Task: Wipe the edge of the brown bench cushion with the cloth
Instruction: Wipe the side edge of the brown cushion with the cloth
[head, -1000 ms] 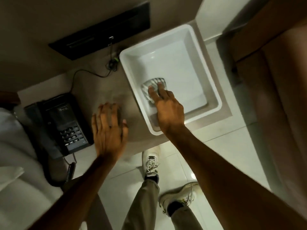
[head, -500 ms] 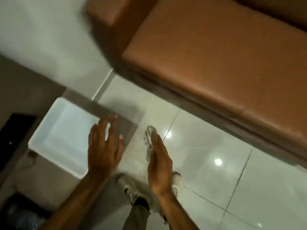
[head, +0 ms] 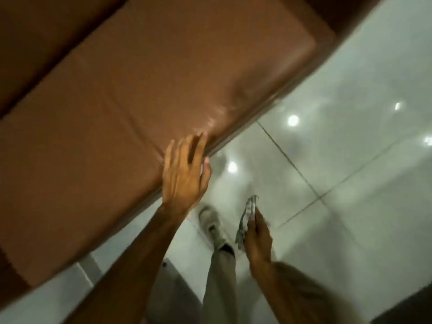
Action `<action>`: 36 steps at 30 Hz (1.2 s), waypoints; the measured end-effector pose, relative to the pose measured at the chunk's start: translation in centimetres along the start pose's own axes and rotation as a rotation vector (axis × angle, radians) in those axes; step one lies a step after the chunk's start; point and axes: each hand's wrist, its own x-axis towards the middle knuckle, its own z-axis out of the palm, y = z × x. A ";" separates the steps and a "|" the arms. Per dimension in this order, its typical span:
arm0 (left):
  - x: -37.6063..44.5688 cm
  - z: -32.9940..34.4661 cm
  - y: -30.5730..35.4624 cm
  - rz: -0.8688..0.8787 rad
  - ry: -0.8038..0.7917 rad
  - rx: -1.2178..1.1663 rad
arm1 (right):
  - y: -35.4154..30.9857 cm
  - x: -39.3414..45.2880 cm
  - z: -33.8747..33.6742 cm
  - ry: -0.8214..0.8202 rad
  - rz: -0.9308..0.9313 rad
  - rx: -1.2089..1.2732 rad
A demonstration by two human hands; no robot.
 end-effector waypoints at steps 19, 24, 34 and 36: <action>20.7 18.2 -0.7 0.792 0.144 0.337 | -8.0 20.8 27.7 0.110 0.185 1.047; 20.0 17.5 0.3 0.755 0.128 0.341 | -3.3 20.9 29.5 -0.086 0.262 1.099; 19.9 17.9 -0.2 0.766 0.101 0.344 | -11.0 25.7 22.0 0.052 -0.048 1.039; 19.9 18.1 -0.3 0.761 0.104 0.350 | -9.3 27.2 23.5 0.071 -0.063 1.052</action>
